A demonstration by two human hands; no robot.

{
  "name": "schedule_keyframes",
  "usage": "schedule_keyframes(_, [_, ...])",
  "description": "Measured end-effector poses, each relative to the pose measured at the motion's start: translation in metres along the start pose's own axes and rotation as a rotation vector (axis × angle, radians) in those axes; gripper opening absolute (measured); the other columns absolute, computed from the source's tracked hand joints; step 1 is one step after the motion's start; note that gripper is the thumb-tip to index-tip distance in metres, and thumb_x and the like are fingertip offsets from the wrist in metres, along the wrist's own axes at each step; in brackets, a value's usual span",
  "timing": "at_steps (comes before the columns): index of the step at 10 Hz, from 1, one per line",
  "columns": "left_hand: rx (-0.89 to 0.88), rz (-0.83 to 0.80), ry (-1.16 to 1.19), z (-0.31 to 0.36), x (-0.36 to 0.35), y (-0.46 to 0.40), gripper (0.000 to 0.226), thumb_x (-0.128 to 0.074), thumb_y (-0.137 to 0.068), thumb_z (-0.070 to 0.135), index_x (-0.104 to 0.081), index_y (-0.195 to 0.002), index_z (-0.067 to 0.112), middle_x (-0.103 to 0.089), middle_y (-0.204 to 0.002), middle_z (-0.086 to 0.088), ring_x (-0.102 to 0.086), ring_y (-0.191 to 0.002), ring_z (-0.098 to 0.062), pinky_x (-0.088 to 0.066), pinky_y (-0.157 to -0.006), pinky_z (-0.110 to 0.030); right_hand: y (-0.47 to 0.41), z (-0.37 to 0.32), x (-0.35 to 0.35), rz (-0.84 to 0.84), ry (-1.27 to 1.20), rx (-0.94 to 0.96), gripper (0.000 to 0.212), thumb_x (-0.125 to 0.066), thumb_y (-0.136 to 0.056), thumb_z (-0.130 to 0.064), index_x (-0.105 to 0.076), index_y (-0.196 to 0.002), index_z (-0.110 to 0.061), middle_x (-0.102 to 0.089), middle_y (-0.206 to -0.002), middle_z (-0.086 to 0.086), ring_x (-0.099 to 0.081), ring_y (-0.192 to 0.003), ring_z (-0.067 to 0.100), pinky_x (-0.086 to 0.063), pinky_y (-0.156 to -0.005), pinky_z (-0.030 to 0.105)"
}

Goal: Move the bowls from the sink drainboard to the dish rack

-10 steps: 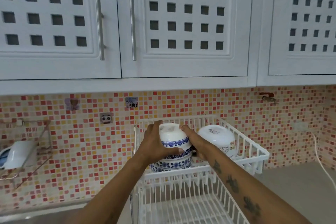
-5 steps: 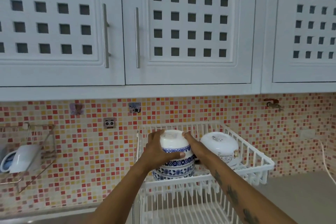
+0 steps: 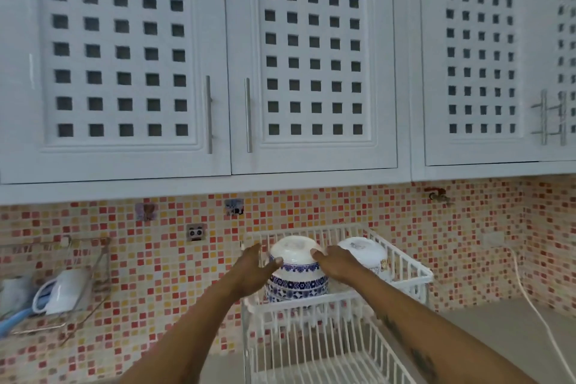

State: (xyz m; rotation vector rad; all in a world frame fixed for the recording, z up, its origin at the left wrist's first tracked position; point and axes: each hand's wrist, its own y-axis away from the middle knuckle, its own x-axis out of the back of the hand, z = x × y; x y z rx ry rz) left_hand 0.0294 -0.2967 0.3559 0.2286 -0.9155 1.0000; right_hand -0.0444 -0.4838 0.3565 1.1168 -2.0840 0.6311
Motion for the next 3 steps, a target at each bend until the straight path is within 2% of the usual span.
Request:
schedule_keyframes(1, [0.026,-0.003,-0.061,-0.007,0.018,0.029,0.069,-0.039,-0.101,0.045,-0.016,-0.155,0.008,-0.017,-0.163,-0.013,-0.025,-0.148,-0.029,-0.026,-0.118,-0.037,0.024,-0.009,0.003,0.065,0.13,0.061,0.06,-0.04,-0.096,-0.049,-0.048,-0.137,-0.006,-0.055,-0.137,0.015,-0.056,-0.119,0.032,-0.046,-0.094,0.036])
schedule_keyframes(2, [0.022,0.006,-0.102,-0.009,0.043,0.074,0.062,-0.036,-0.103,0.04,-0.02,-0.153,0.007,-0.026,-0.16,-0.014,-0.035,-0.144,-0.03,-0.033,-0.113,-0.035,0.058,-0.02,0.002,0.124,0.285,0.126,0.059,-0.042,-0.094,-0.05,-0.052,-0.134,-0.007,-0.052,-0.138,0.016,-0.053,-0.122,0.033,-0.043,-0.099,0.039])
schedule_keyframes(3, [0.052,0.031,-0.124,-0.013,0.061,0.105,0.064,-0.037,-0.102,0.042,-0.019,-0.154,0.008,-0.026,-0.16,-0.014,-0.034,-0.144,-0.029,-0.033,-0.113,-0.036,0.093,-0.033,0.003,0.15,0.418,0.159,0.06,-0.037,-0.096,-0.049,-0.043,-0.14,-0.008,-0.035,-0.15,0.018,-0.037,-0.136,0.034,-0.033,-0.11,0.042])
